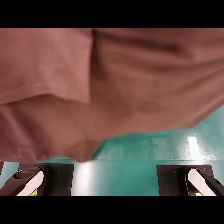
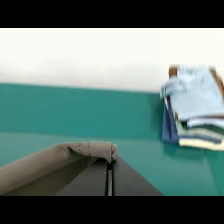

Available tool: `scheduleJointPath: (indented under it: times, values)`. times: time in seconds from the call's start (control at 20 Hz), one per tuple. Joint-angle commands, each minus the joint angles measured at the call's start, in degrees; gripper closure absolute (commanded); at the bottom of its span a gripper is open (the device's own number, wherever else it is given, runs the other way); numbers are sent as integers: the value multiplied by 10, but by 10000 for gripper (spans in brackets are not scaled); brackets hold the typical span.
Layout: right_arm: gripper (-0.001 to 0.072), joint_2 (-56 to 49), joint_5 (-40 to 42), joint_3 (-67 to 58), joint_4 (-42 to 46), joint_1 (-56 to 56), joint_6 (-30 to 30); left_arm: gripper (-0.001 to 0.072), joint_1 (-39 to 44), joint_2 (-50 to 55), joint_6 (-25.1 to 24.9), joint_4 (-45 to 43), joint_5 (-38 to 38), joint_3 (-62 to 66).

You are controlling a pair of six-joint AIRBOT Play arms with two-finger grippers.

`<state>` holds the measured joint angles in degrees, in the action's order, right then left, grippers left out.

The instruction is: Fold the shirts.

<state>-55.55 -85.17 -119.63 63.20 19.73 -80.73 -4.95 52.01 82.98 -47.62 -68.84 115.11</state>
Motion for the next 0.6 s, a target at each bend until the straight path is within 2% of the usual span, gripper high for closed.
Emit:
scheduleJointPath:
  times: [0.0, 0.15, 0.3, 0.45, 0.55]
  values:
    - [701, -71, -44, 63, 6, 0, -18, 683, 0, 51, 17, -19, -50, -119]
    - [700, -148, -85, 185, 8, 0, -19, 682, 0, 148, 15, -26, -101, -214]
    - [701, -219, -53, 262, 9, -20, -16, 682, 2, 255, 5, -24, -82, -261]
    - [701, -289, 45, 281, 14, -68, 3, 681, 32, 358, -41, -26, 17, -260]
    - [701, -336, 119, 264, 14, -87, -3, 682, 44, 405, -46, -9, 116, -259]
